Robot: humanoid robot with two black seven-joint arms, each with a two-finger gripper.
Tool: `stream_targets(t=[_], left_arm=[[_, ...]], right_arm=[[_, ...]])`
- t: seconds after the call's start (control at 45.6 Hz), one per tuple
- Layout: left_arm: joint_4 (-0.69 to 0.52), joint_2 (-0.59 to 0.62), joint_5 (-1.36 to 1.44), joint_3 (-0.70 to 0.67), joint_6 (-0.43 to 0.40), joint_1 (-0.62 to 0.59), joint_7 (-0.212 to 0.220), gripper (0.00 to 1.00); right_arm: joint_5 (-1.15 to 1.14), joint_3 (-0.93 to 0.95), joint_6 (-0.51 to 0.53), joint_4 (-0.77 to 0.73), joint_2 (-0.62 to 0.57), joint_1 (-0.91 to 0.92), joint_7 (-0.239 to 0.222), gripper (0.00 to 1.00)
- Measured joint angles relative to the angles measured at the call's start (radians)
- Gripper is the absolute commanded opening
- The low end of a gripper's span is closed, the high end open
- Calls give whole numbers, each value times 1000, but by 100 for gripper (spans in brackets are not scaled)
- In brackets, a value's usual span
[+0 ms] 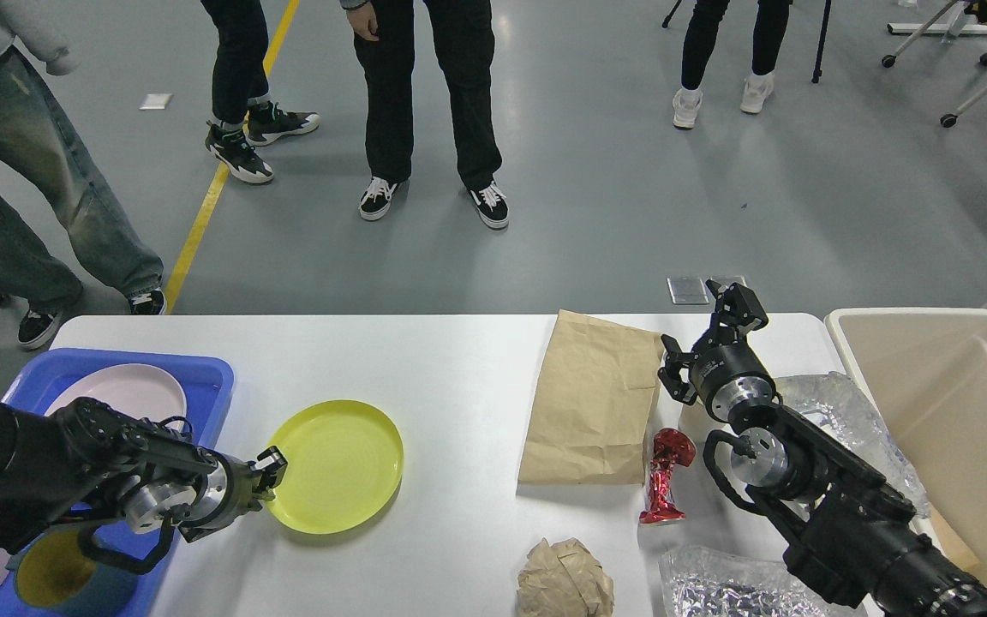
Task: Tidy desktop
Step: 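Close the left gripper on the yellow plate rim, then lift the yellow plate and carry it over the blue tray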
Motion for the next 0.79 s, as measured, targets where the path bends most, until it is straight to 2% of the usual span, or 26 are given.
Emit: stream_targets(t=[0.46,0.789], left_arm=[[1,-2,3,0,-3,2,-1,15],[1,-2,4,0,-4,1,0,4]], right_arm=[[0,0,-1,0,0,0,0,100],[0,0,-1,1,0,0,0,100]])
